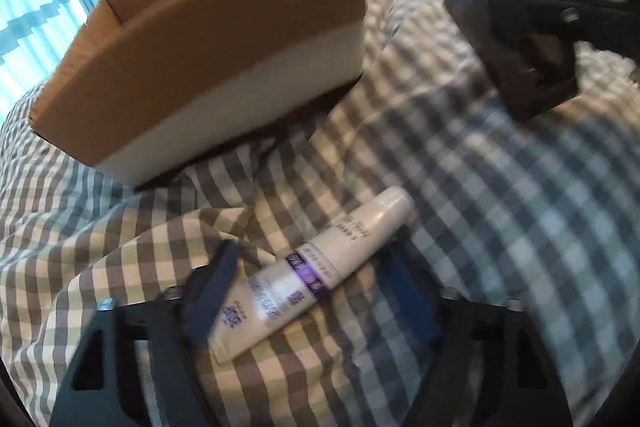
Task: Organize objects
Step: 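Grasp the black cup with the right tool while the left tool grasps the toothpaste tube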
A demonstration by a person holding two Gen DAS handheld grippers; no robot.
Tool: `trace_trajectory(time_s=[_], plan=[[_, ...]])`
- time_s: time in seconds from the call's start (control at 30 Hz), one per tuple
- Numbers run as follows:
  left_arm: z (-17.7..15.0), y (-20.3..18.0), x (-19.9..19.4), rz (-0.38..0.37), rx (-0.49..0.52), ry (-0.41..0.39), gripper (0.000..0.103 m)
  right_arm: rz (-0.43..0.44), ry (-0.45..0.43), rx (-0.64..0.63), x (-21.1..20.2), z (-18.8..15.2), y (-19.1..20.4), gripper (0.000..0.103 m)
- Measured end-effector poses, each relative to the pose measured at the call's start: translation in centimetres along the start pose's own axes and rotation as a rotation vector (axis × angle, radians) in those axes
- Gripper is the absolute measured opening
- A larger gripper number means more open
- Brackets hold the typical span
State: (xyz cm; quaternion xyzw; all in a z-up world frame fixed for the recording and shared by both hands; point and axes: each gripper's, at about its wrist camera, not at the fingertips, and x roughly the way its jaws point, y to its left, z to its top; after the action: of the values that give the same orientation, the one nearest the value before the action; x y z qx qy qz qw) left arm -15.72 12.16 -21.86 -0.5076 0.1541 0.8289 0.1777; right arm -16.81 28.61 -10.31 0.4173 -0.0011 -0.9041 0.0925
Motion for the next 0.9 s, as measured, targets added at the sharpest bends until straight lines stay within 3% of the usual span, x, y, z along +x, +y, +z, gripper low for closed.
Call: trace_trajectory(time_s=[0.07,0.17,0.23,0.63,0.73,0.9], plan=[[0.1,0.3,-0.2,-0.035,-0.016,-0.009,0.039,0.007,0.007,0.007,0.3,-0.2,-0.1,0.010],[0.1,0.2,-0.9,-0.051,-0.012,-0.023,0.020,0.004,0.005,0.012,0.3,-0.3,0.0,0.010],[0.0,0.2,-1.7,-0.053,-0.011,-0.043,0.014,0.004,-0.001,0.015,0.0,-0.4,0.1,0.010],[-1.0,1.8,-8.9,-0.049,-0.073,-0.177,0.011,0.003,-0.072,-0.037,-4.9,-0.5,3.1,0.010],[-1.0,2.9,-10.5,-0.047,-0.083,-0.217,0.004,0.000,-0.096,-0.056,-6.3,-0.2,4.0,0.010],[-0.7,3.3,-12.3,-0.048,-0.086,-0.260,0.003,-0.005,-0.132,-0.085,-8.4,0.1,5.4,0.010]])
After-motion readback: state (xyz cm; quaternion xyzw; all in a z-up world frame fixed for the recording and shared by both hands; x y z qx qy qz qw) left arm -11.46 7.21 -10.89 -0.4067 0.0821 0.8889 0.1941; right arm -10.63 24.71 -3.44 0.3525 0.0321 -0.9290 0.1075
